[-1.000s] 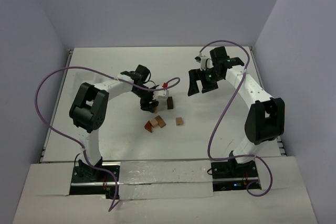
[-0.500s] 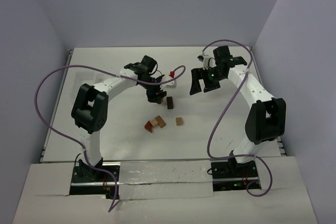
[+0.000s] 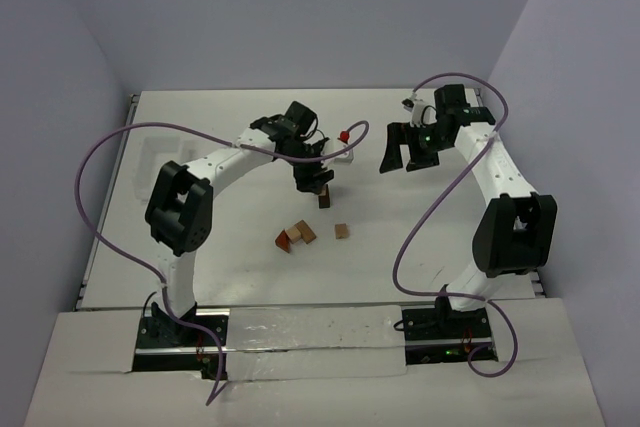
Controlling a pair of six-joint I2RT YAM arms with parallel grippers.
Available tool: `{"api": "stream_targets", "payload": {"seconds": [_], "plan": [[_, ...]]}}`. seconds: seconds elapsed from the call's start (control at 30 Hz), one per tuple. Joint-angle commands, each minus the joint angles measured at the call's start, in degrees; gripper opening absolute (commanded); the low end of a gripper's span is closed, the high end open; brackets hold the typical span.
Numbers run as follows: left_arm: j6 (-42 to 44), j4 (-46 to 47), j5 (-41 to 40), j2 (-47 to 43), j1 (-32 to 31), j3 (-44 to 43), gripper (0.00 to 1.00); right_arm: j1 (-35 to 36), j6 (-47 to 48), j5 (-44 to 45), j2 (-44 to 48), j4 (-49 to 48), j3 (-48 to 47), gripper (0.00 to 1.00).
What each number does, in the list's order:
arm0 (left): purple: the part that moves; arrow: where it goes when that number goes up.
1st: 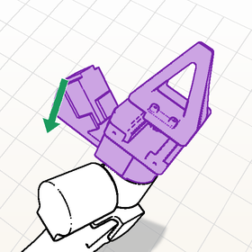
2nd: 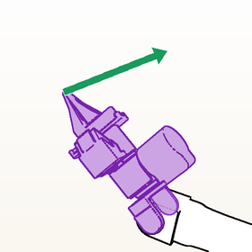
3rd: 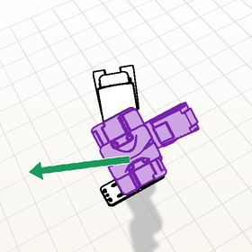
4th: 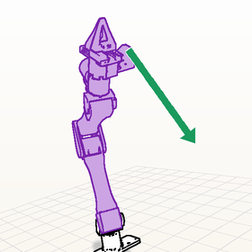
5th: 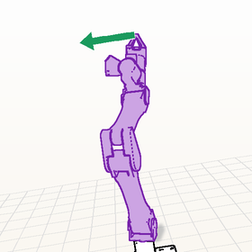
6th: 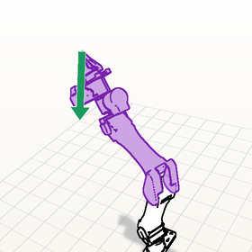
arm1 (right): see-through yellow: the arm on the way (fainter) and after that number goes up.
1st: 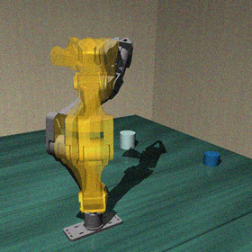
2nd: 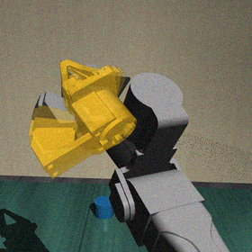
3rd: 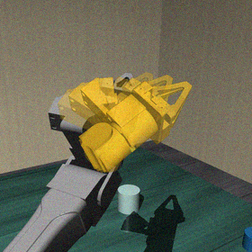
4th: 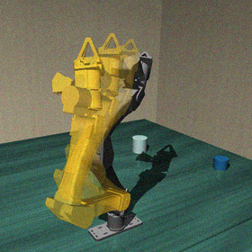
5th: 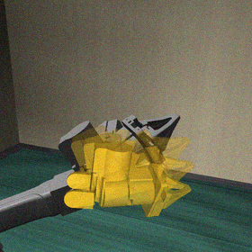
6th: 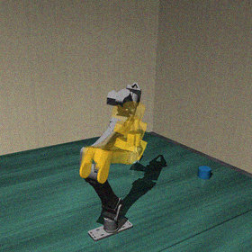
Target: Build the wood block tower
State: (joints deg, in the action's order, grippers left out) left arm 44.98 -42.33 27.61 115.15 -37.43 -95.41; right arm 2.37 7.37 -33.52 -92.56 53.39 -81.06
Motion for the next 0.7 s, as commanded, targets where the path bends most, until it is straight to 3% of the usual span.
{"api": "stream_targets", "payload": {"seconds": [0.0, 0.67], "plan": [[-2.9, -0.15, 0.59, 1.45, -1.21, -1.74, 0.39, -0.33, 0.54, -2.74, 2.58, 0.58, -2.52, 1.0], [-6.01, 2.24, -1.53, 5.93, -2.21, -2.59, 0.45, -0.38, 0.36, -4.33, 1.86, 0.52, -2.44, 1.0]]}}
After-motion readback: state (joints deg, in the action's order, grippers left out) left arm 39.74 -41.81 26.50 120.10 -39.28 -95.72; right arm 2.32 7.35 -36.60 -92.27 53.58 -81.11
